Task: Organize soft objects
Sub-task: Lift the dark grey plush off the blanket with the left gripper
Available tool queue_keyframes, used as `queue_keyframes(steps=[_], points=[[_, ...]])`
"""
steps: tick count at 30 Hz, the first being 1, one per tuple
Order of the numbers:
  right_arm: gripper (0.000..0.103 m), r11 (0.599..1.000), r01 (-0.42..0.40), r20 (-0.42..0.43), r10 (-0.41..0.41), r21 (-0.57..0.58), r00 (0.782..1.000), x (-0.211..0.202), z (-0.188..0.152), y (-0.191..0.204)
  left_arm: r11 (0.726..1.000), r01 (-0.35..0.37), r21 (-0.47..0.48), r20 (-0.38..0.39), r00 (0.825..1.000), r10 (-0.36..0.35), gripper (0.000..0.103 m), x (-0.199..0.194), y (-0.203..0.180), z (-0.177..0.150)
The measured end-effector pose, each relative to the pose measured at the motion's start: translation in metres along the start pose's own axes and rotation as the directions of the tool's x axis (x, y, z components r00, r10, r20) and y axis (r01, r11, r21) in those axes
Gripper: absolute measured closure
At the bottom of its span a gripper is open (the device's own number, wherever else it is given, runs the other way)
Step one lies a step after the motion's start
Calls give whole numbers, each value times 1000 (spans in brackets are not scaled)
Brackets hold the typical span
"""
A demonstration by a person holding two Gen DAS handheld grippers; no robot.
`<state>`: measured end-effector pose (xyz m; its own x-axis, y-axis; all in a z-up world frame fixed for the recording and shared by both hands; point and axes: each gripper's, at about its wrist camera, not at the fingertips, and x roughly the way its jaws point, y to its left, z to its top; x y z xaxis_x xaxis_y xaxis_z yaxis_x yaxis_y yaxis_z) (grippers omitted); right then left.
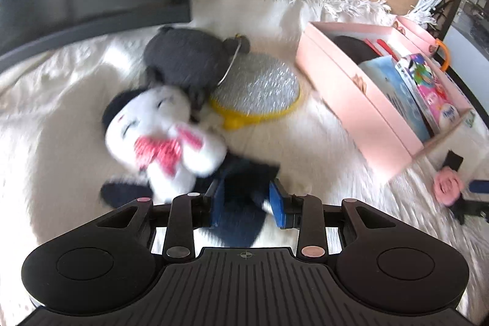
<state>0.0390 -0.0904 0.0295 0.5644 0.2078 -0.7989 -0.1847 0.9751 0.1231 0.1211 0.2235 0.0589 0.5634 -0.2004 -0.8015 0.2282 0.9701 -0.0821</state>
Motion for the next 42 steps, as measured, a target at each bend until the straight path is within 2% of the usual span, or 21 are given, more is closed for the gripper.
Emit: queue_keyframes(steps=[6, 10, 13, 18, 22, 25, 27, 30, 32, 35, 37, 39, 41, 42], points=[[41, 1000, 10, 6, -10, 3, 1000, 2, -4, 3, 998, -48, -39, -37, 998, 46, 64, -16, 9, -18], [37, 999, 30, 15, -30, -20, 999, 2, -8, 5, 994, -32, -103, 1, 999, 32, 65, -20, 16, -23], [35, 997, 50, 30, -48, -51, 998, 1, -14, 7, 992, -16, -122, 80, 996, 26, 65, -26, 15, -16], [22, 992, 92, 77, -85, -88, 993, 2, -24, 16, 978, -55, -201, 253, 962, 107, 65, -32, 29, 11], [9, 992, 108, 138, -99, -59, 985, 5, -32, 9, 972, -119, -201, 286, 942, 174, 65, -16, 39, 33], [8, 992, 111, 182, -99, -55, 978, 5, -40, 7, 970, -154, -188, 309, 928, 207, 65, -6, 42, 40], [7, 992, 116, 183, -105, -53, 978, 6, -40, 8, 965, -145, -218, 322, 923, 212, 65, -6, 47, 42], [4, 992, 121, 180, -112, -41, 977, 7, -39, 7, 954, -154, -259, 349, 906, 241, 65, -4, 56, 50], [4, 992, 122, 180, -113, -40, 977, 7, -39, 7, 955, -122, -269, 341, 916, 213, 65, 3, 63, 58], [4, 992, 121, 180, -112, -40, 977, 8, -39, 7, 963, -40, -267, 321, 938, 128, 65, 19, 73, 69], [3, 992, 121, 179, -112, -41, 977, 8, -39, 6, 966, 11, -259, 331, 940, 78, 65, 29, 77, 73], [3, 992, 120, 179, -111, -41, 977, 8, -39, 6, 966, 51, -252, 326, 945, 36, 53, 35, 77, 77], [2, 992, 119, 179, -110, -41, 978, 8, -38, 5, 972, 71, -222, 303, 953, -1, 24, 35, 76, 82], [2, 992, 118, 179, -109, -42, 978, 8, -39, 5, 976, 82, -202, 275, 961, -24, 19, 37, 75, 85]])
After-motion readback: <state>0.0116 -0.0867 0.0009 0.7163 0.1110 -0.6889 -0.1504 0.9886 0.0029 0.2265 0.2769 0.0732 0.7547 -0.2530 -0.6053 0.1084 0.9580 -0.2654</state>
